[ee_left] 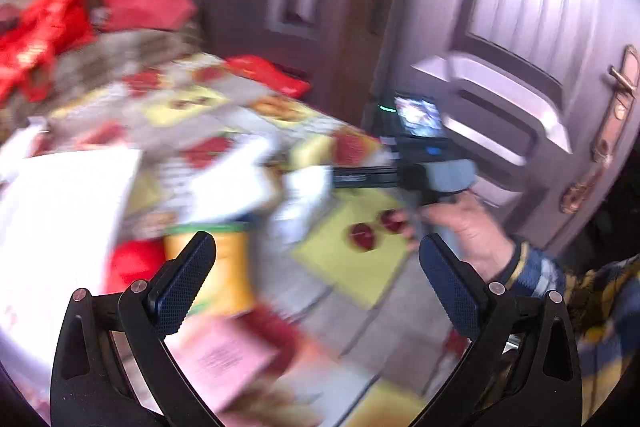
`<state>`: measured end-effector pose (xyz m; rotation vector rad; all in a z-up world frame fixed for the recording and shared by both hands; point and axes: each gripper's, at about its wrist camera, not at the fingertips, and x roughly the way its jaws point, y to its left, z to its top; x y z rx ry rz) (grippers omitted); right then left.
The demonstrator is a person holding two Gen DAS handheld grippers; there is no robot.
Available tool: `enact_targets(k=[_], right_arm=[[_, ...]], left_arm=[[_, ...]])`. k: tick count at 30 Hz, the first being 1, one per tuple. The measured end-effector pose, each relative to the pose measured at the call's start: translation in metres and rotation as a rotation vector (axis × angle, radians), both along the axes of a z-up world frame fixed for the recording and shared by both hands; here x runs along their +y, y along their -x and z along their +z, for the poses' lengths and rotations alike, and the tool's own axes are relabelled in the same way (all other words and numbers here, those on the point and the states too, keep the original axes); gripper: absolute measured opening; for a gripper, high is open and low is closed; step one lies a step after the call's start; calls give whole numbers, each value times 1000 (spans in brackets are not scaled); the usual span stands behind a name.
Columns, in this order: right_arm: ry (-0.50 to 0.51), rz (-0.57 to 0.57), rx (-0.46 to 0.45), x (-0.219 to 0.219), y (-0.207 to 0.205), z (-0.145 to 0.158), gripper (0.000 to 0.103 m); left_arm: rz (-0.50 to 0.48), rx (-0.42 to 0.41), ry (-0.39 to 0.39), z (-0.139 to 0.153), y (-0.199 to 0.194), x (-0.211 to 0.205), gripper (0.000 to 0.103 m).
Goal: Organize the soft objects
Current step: 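Grasp the white sock with the right tool while the left tool grasps the pink fluffy ball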
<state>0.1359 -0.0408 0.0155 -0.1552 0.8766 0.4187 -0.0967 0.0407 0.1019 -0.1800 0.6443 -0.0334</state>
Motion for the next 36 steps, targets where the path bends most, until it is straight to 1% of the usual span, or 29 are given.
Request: enact_targets(k=[2,3,4,6,7,8,9,11,12,14,16,17,18,19,20,22,24,26,28,29,30,31,32,33,35,36], right_arm=[[-8,1,2,-1,0,1,103],[-16,1,2,-2,0,1,103],[-30,3,4,-4,-1,2,103],[-96,7,5,-13,0,6,103],[-138,12,7,-19,0,8,103],[-218,38,12,-27,2,11,103],[-276,66,14,-31,5,14,103],[-393,142,0,-37,12,20,103],[-429,173,-15,-38,19,23,103],[-422,233,-28,-31,29,27,103],[-356,310,-13,-17,38,26,103],[-328,330,-5,-11,41,24,103],[-310,346,9,-5,44,22,103],[-303,356,25,-1,45,21,103],[-303,363,42,2,45,18,103],[-312,367,66,9,43,14,103],[-306,352,64,14,43,12,103],[-304,351,65,19,44,12,100],[-304,349,73,23,43,11,83],[-302,356,87,26,43,9,77],[-298,367,101,27,44,8,64],[-293,377,108,29,44,7,53],[-291,387,109,30,45,8,46],[-291,405,117,31,46,7,35],[-307,432,130,29,49,7,32],[-323,445,133,26,50,8,27]], left_arm=[[81,-13,-43,9,33,23,103],[123,-3,-64,10,46,31,103],[170,25,-78,5,60,42,103],[202,69,-55,-6,78,58,103],[217,92,-30,-15,89,65,103],[225,115,-12,-24,96,69,103],[227,139,7,-33,102,70,103],[223,176,12,-48,107,66,103],[218,189,4,-55,108,63,103],[200,218,-11,-69,106,56,103],[183,237,-31,-78,102,48,102],[180,250,-48,-81,98,45,99],[181,261,-63,-83,95,42,90],[178,271,-80,-86,93,39,77],[171,280,-88,-88,90,37,76],[167,297,-107,-93,93,34,67],[176,268,-111,-90,98,34,66],[188,256,-98,-88,103,37,66],[209,262,-95,-90,105,42,66],[213,259,-77,-90,106,44,66],[217,253,-71,-89,107,46,66],[221,248,-72,-88,108,47,66],[225,240,-78,-86,109,48,66],[230,232,-81,-84,109,49,66],[241,209,-89,-80,111,51,66],[249,199,-95,-77,111,53,66]])
